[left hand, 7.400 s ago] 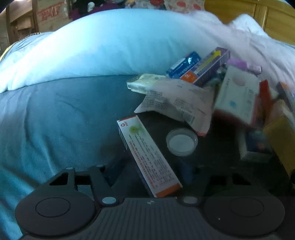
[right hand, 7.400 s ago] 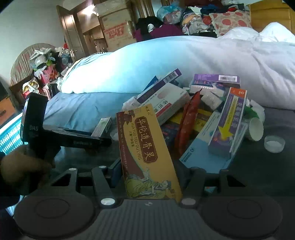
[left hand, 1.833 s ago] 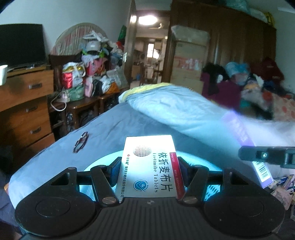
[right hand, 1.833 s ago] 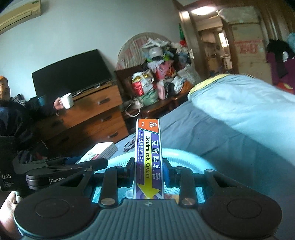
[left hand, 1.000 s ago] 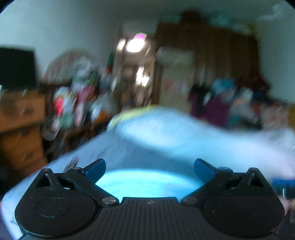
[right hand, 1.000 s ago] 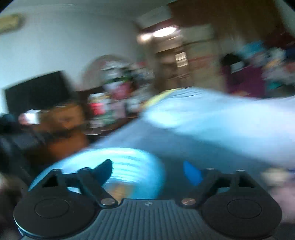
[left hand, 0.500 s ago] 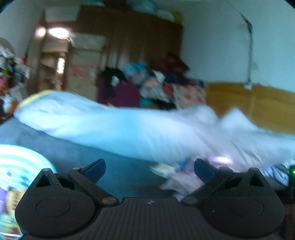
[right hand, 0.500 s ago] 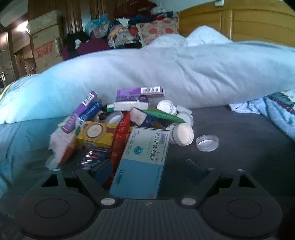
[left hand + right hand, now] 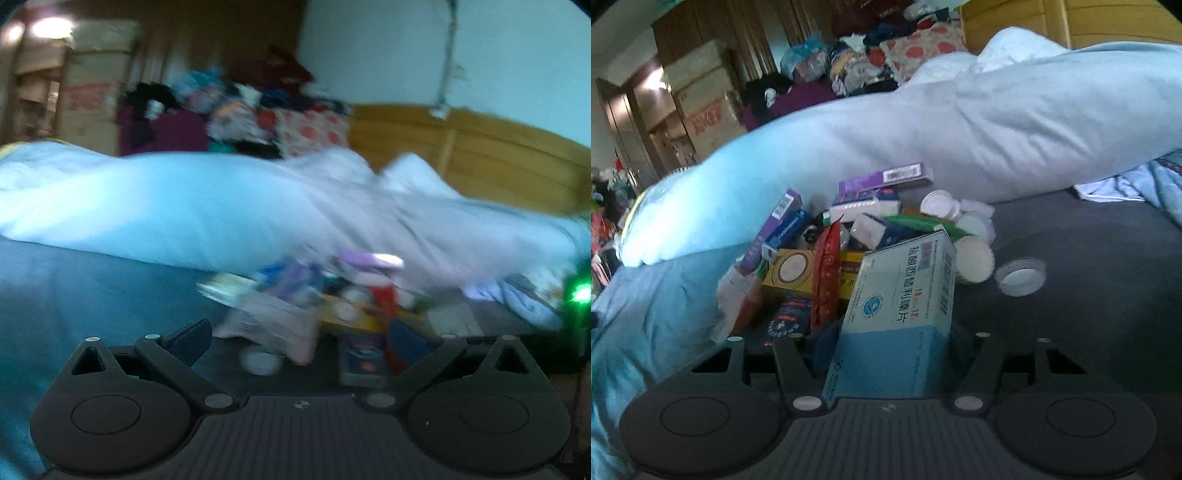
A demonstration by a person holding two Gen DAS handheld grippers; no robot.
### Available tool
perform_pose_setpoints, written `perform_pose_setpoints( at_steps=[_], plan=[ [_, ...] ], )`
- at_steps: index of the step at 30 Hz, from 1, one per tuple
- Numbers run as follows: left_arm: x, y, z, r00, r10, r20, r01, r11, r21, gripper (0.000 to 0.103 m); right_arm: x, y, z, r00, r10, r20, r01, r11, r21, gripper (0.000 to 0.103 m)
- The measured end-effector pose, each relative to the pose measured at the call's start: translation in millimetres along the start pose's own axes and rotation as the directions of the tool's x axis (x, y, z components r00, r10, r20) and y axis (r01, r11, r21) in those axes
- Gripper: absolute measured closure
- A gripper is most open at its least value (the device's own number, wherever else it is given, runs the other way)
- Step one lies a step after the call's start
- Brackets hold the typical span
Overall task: Organize objects
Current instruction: 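Grasp a blue-white tablet box with the right gripper while the left grasps a small blue box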
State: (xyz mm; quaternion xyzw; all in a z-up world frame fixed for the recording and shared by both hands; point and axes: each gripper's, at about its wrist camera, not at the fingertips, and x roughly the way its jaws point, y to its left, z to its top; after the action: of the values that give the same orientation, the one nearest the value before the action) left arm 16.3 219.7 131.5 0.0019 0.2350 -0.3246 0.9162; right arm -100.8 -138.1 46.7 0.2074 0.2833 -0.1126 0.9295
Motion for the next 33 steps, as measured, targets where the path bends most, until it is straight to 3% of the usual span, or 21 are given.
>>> perform_pose_setpoints(
  at_steps=[4,7,13,15,17,21,22,33],
  plan=[
    [64,-26,-12,0.990,-0.088,-0.112,0.092,0.995,0.028,0.000,-2,-12,0,1.000,-0.003,0.020,0.003,1.000,0.030,0.041],
    [103,-38,-24,0.979,-0.098,-0.180,0.104,0.994,0.024,0.000,0,-20,0,1.000,-0.001,0.016,0.000,0.999,0.037,0.041],
    [143,-54,-37,0.967,-0.111,-0.228,0.134,0.987,0.086,0.001,10,-36,1,1.000,0.005,0.008,-0.005,0.997,0.078,0.041],
    [153,-55,-38,0.961,-0.119,-0.249,0.147,0.984,0.097,0.007,12,-39,0,1.000,0.011,0.008,-0.011,0.995,0.095,0.041],
    [161,-54,-41,0.952,-0.123,-0.279,0.154,0.984,0.090,0.027,11,-38,0,1.000,0.018,0.013,-0.019,0.995,0.097,0.041],
    [151,-49,-40,0.955,-0.127,-0.266,0.152,0.986,0.073,0.037,7,-34,-2,0.999,0.025,0.023,-0.027,0.995,0.100,0.041],
    [145,-47,-39,0.959,-0.116,-0.258,0.141,0.987,0.078,0.049,7,-34,-2,0.999,0.026,0.026,-0.029,0.994,0.101,0.041],
    [56,-26,-35,0.975,-0.038,-0.220,0.050,0.998,0.048,0.051,-7,-21,-1,0.995,0.067,0.070,-0.071,0.996,0.054,0.041]
  ],
)
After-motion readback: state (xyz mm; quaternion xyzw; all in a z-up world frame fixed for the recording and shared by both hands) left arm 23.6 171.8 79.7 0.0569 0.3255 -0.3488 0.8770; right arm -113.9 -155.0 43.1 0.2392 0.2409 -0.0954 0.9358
